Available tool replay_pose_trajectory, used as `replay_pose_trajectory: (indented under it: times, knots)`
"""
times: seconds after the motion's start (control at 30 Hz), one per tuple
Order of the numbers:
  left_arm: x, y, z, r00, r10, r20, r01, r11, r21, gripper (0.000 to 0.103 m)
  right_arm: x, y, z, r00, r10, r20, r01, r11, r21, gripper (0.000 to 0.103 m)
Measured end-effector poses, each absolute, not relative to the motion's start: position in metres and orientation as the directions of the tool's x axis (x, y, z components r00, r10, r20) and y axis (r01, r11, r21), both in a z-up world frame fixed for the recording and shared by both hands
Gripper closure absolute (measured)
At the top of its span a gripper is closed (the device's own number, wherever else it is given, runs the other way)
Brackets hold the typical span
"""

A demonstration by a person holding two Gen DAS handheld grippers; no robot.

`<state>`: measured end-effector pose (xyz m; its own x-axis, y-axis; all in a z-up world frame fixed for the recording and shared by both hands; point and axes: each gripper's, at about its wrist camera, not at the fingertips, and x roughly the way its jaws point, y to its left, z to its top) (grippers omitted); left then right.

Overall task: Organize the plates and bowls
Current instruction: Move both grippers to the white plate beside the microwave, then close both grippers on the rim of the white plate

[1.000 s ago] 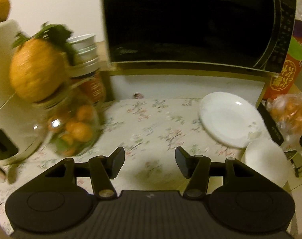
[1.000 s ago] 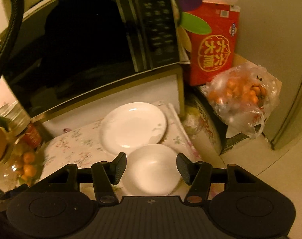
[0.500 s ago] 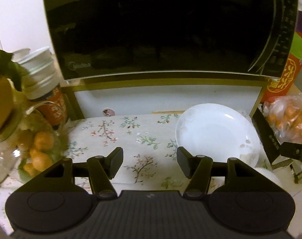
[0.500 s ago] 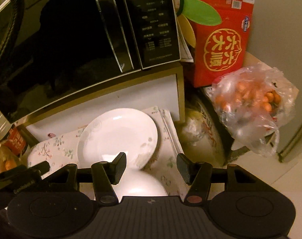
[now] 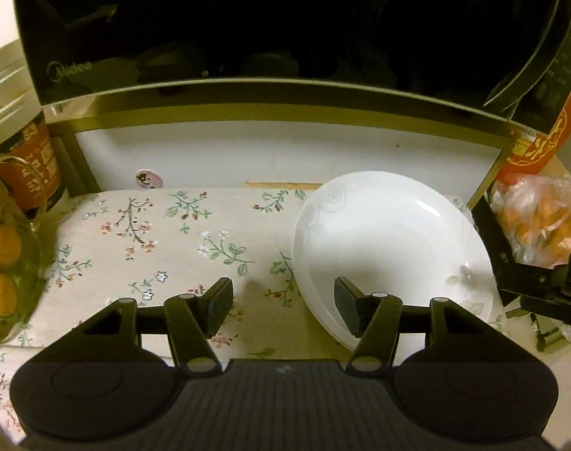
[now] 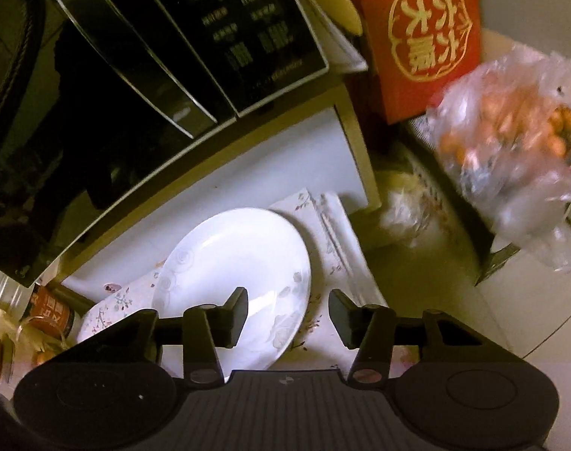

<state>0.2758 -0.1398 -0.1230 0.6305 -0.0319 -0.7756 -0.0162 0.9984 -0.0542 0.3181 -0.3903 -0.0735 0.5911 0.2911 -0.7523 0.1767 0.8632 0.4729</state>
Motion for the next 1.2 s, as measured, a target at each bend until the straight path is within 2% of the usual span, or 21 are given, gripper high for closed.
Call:
replay_pose_trajectory:
  times: [0.5,0.67,0.73,0.77,0.8,0.83,1.0,1.2]
  knots:
    - [0.295,-0.136,-0.145,0.604,-0.065,-0.794,-0.032,0.994,-0.106,0.048,0.336,-0.383,-0.107,0.549,0.305,-0.778,0.203,0.854,0.478,0.065]
    - [0.295,-0.137,-0.146,0.614,-0.083,-0.785,-0.030,0.991,-0.128,0.049,0.339,-0.385,-0.113,0.549,0.307,-0.778,0.215,0.847,0.486,0.071]
    - [0.296,-0.137,-0.147,0.618,-0.096,-0.780,-0.029,0.989,-0.144,0.057,0.340,-0.385,-0.114,0.552,0.304,-0.777,0.212,0.850,0.483,0.076]
    - [0.296,-0.137,-0.147,0.620,-0.108,-0.777,-0.023,0.988,-0.156,0.065,0.340,-0.386,-0.115,0.553,0.304,-0.776,0.211,0.850,0.483,0.081]
    - [0.297,-0.138,-0.147,0.619,-0.129,-0.774,-0.010,0.985,-0.173,0.081,0.340,-0.386,-0.116,0.554,0.307,-0.774,0.210,0.848,0.487,0.086]
    - [0.296,-0.139,-0.146,0.619,-0.155,-0.770,0.003,0.981,-0.195,0.083,0.341,-0.386,-0.117,0.552,0.315,-0.772,0.206,0.846,0.492,0.093]
    - [0.293,-0.138,-0.135,0.640,-0.135,-0.757,-0.024,0.981,-0.195,0.095,0.340,-0.381,-0.110,0.560,0.290,-0.776,0.199,0.862,0.466,0.094]
    - [0.285,-0.134,-0.112,0.660,-0.140,-0.738,-0.002,0.982,-0.189,0.096,0.334,-0.388,-0.095,0.583,0.300,-0.755,0.202,0.847,0.492,0.093]
